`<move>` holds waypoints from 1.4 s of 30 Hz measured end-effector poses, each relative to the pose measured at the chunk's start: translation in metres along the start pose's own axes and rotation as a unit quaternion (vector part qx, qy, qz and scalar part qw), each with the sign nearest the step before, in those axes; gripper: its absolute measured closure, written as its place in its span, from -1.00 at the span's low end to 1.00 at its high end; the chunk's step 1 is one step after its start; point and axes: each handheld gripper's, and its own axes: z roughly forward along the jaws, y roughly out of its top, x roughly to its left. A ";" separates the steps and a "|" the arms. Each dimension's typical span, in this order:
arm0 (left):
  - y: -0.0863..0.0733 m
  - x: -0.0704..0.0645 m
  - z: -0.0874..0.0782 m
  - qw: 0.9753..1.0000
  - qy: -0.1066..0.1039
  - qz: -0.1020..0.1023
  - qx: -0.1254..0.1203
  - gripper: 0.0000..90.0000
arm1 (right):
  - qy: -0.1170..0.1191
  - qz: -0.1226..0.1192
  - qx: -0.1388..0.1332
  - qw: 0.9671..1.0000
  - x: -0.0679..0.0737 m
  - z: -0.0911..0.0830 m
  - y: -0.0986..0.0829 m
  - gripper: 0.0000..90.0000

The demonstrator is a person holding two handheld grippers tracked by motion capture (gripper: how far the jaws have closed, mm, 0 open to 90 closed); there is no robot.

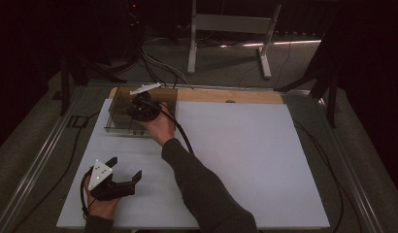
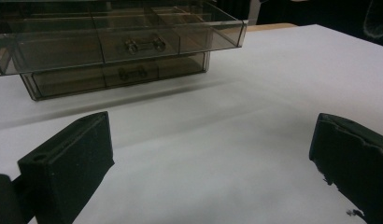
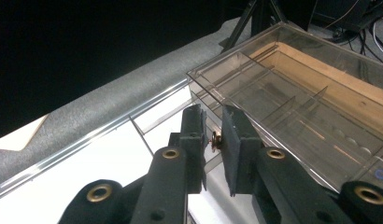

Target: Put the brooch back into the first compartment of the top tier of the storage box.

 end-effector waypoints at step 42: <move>0.000 0.001 -0.001 1.000 0.001 -0.004 -0.003 -0.99 | 0.013 0.012 0.036 0.999 0.012 0.036 -0.009 0.48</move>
